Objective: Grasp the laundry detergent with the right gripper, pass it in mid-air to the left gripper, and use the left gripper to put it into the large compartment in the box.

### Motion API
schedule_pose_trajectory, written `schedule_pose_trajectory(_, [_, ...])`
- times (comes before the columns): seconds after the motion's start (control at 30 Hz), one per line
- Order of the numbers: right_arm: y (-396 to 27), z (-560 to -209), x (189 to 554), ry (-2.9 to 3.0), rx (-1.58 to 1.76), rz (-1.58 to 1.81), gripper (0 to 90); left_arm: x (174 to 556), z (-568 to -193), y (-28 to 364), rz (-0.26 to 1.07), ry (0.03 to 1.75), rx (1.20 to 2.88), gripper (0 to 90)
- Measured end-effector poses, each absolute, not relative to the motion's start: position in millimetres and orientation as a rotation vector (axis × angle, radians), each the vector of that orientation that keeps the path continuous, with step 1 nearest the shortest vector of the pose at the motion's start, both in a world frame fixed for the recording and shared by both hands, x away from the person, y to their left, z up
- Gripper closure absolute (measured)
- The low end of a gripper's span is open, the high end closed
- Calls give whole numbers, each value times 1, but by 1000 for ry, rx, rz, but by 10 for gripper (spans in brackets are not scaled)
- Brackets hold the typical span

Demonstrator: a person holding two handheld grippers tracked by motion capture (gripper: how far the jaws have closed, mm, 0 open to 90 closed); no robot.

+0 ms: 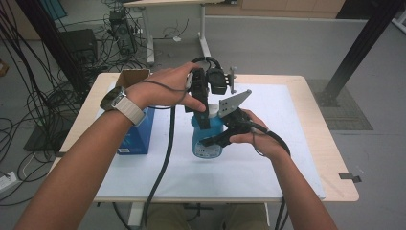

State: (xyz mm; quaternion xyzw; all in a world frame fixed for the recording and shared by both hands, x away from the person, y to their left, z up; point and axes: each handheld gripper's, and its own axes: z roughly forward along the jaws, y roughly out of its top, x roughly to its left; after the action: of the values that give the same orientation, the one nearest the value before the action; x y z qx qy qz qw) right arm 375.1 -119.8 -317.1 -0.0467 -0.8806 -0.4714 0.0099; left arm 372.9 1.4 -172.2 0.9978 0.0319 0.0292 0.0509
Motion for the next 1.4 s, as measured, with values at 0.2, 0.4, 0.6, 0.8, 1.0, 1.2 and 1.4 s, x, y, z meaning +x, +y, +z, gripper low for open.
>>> schedule_pose_trajectory(0.2, [-120, -317, 375, -2753, -147, -1471, 437, 373, -173, 1, 88, 97, 3034, 71])
schedule_pose_trajectory(0.4, [-120, -317, 375, -2752, -146, -1471, 437, 373, -172, 2, 91, 102, 3032, 71])
schedule_pose_trajectory(0.6, [-119, -318, 375, -2751, -146, -1465, 437, 373, -173, 2, 91, 101, 3033, 71])
schedule_pose_trajectory(0.8, [-118, -318, 374, -2751, -143, -1457, 437, 374, -177, 0, 87, 104, 3032, 73])
schedule_pose_trajectory(1.0, [-117, -317, 373, -2746, -144, -1469, 437, 374, -184, -3, 66, 99, 3030, 74])
schedule_pose_trajectory(1.2, [-118, -317, 372, -2740, -142, -1479, 437, 376, -189, -4, 50, 102, 3028, 76])
schedule_pose_trajectory(1.4, [-118, -318, 372, -2740, -147, -1473, 437, 377, -192, -7, 42, 96, 3026, 78])
